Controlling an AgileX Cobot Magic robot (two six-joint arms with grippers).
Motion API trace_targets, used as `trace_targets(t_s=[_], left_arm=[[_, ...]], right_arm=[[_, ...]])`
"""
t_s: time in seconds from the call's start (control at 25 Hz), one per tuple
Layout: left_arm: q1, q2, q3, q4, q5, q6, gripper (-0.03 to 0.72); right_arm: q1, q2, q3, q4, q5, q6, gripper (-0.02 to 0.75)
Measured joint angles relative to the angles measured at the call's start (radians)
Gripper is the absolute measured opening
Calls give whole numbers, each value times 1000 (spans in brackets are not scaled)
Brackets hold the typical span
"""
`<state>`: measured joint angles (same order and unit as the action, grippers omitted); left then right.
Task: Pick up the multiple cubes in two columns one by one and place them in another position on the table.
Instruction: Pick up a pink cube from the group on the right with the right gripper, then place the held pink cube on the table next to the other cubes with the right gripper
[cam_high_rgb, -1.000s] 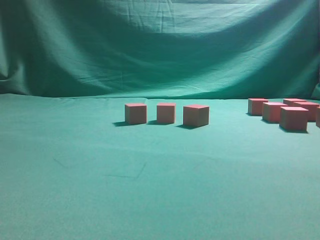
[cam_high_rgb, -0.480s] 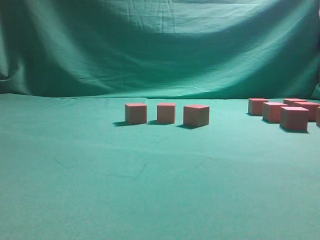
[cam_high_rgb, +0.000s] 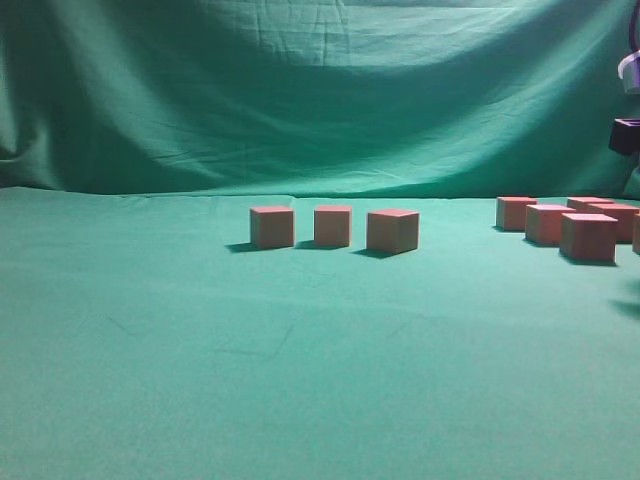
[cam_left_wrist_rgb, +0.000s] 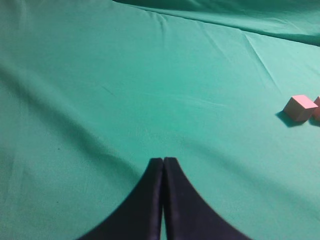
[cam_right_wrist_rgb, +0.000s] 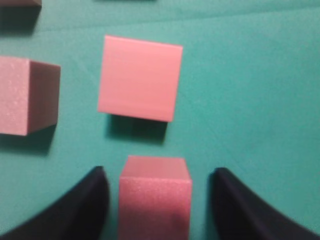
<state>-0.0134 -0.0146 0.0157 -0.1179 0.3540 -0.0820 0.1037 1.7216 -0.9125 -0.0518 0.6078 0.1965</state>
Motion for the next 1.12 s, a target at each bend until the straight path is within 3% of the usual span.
trace_targets(t_s=[0.08, 0.12, 0.32, 0.48, 0.64, 0.92, 1.12], left_arm=[[0, 0, 0, 0, 0, 0, 0], [0, 0, 0, 0, 0, 0, 0], [0, 0, 0, 0, 0, 0, 0], [0, 0, 0, 0, 0, 0, 0], [0, 0, 0, 0, 0, 0, 0], [0, 0, 0, 0, 0, 0, 0], [0, 0, 0, 0, 0, 0, 0]], right_arm=[[0, 0, -7, 0, 12, 0, 266], [0, 0, -19, 0, 28, 0, 247], [6, -4, -124, 0, 196, -20, 253], [76, -29, -252, 19, 362, -105, 253], [216, -37, -388, 70, 473, -121, 253], [520, 45, -578, 100, 467, 38, 253], [644, 216, -760, 100, 510, 143, 253]])
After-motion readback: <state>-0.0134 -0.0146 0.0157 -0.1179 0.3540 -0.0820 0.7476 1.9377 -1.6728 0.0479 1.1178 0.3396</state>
